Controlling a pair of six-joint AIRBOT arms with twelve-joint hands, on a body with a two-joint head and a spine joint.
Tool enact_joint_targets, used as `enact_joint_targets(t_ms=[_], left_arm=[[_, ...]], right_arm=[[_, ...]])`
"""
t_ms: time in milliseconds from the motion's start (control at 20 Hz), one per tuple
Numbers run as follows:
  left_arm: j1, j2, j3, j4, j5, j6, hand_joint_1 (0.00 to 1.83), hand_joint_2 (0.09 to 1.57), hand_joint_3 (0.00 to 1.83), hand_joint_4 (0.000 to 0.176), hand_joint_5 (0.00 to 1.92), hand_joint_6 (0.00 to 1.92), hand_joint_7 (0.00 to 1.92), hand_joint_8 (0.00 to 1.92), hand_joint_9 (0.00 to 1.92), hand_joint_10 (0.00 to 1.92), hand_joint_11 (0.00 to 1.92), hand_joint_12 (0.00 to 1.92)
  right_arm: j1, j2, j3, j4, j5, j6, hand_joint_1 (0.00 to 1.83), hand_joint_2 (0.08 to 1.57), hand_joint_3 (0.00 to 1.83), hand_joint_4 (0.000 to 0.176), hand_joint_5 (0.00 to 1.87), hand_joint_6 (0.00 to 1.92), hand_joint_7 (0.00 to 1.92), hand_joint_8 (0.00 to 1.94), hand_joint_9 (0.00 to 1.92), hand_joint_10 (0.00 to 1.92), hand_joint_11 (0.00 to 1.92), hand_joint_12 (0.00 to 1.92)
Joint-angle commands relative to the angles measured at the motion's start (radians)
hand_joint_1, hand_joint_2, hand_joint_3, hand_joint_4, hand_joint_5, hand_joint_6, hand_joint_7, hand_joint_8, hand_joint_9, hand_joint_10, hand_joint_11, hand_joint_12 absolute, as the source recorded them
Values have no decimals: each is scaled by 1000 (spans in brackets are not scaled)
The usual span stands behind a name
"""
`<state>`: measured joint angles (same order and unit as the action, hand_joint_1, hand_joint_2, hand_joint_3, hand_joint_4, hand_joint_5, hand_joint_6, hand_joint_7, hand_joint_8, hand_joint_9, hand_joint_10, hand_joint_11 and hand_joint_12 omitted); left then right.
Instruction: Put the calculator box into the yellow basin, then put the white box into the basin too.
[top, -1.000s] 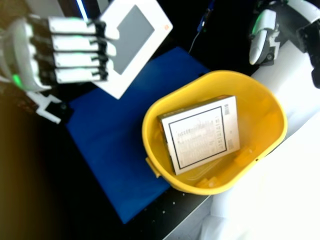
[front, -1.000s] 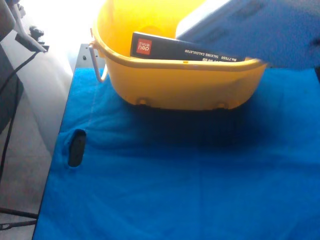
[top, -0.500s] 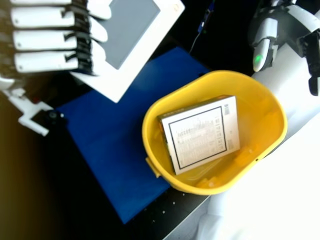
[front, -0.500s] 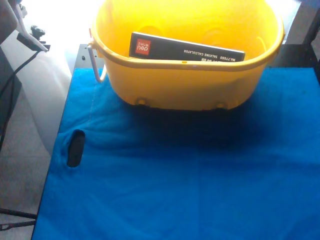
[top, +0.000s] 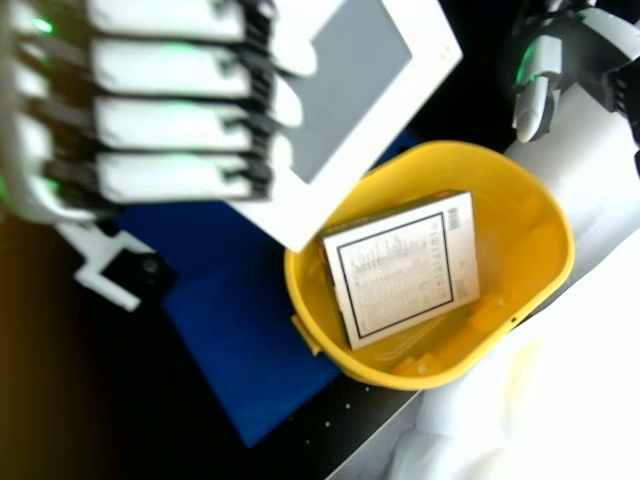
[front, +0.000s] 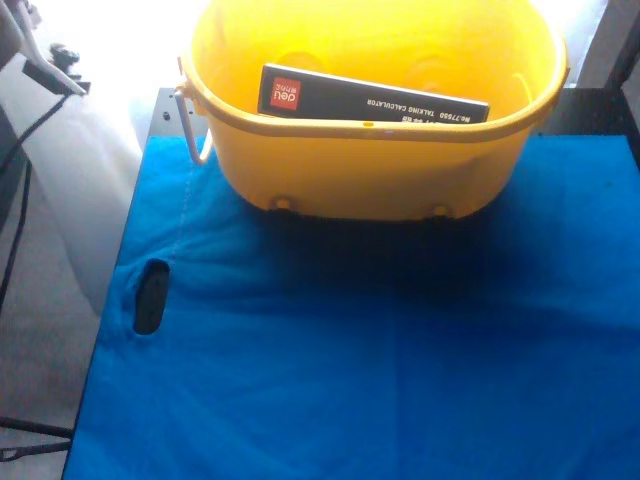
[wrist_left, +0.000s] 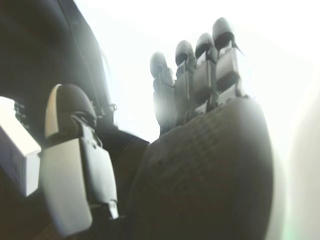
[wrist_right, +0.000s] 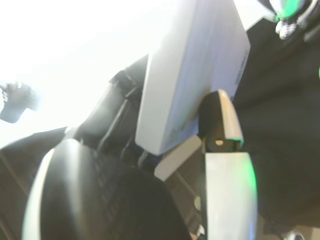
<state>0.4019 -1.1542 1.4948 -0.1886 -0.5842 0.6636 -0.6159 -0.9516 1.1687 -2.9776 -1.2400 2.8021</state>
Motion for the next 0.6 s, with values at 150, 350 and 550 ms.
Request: enact_joint_targets(t_ms=[150, 350, 550], left_arm=[[-38, 43, -31, -24, -154, 36, 1353, 1216, 0, 0, 540, 2, 274, 23, 152, 3, 0, 399], [-51, 113, -93, -36, -225, 59, 1384, 1216, 0, 0, 514, 2, 288, 5, 191, 16, 0, 672], [-57, 152, -122, -71, -283, 79, 1482, 1220, 0, 0, 541, 18, 309, 19, 194, 13, 0, 869]], right_arm=[[56, -31, 39, -34, -16, -12, 1373, 1120, 4, 0, 912, 1021, 905, 1104, 955, 1140, 849, 1109], [82, -79, 78, -34, 76, -32, 1372, 1119, 3, 0, 909, 1035, 910, 1092, 959, 1135, 849, 1108], [95, -114, 106, -34, 143, -32, 1345, 1232, 6, 0, 527, 1404, 776, 1308, 855, 1453, 761, 1460]])
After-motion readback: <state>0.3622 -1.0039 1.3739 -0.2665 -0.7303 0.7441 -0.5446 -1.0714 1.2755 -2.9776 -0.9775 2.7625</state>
